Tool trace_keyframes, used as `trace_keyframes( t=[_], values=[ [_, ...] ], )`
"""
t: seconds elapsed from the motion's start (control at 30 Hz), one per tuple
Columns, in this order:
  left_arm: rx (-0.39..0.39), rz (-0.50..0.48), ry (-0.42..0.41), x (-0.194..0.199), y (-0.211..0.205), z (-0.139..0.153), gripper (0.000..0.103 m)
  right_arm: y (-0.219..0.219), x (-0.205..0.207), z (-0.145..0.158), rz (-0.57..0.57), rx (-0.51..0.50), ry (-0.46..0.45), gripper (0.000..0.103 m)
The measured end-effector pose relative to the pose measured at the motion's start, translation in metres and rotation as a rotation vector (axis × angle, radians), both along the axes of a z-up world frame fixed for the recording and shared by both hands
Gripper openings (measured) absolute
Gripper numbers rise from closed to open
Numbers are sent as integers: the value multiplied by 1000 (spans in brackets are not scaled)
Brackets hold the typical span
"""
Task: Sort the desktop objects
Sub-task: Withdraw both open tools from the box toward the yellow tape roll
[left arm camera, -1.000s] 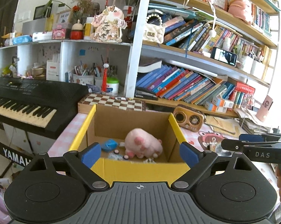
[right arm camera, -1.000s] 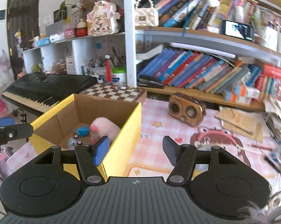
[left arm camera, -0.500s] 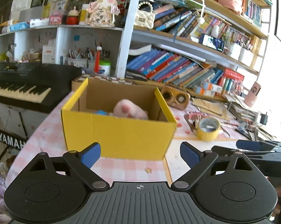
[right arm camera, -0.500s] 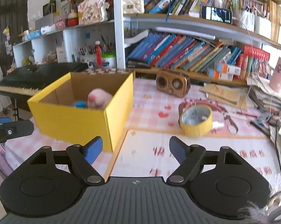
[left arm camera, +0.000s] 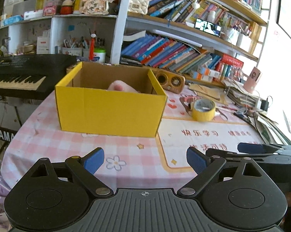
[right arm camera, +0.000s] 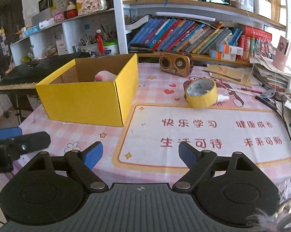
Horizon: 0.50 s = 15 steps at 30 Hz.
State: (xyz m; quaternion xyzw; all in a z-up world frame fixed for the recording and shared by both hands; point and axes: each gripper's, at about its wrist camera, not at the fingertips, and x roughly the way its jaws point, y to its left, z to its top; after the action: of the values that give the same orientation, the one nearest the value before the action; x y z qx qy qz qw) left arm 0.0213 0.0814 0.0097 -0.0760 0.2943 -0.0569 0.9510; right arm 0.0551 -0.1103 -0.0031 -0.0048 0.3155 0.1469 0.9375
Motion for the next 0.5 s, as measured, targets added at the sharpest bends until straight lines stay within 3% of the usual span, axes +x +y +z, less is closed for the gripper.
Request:
trace_keyframes(
  t=[0.5],
  values=[
    [11,-86,8,-1,-22,-2,98,-18,-16,-4,-105,-43,20,103]
  ],
)
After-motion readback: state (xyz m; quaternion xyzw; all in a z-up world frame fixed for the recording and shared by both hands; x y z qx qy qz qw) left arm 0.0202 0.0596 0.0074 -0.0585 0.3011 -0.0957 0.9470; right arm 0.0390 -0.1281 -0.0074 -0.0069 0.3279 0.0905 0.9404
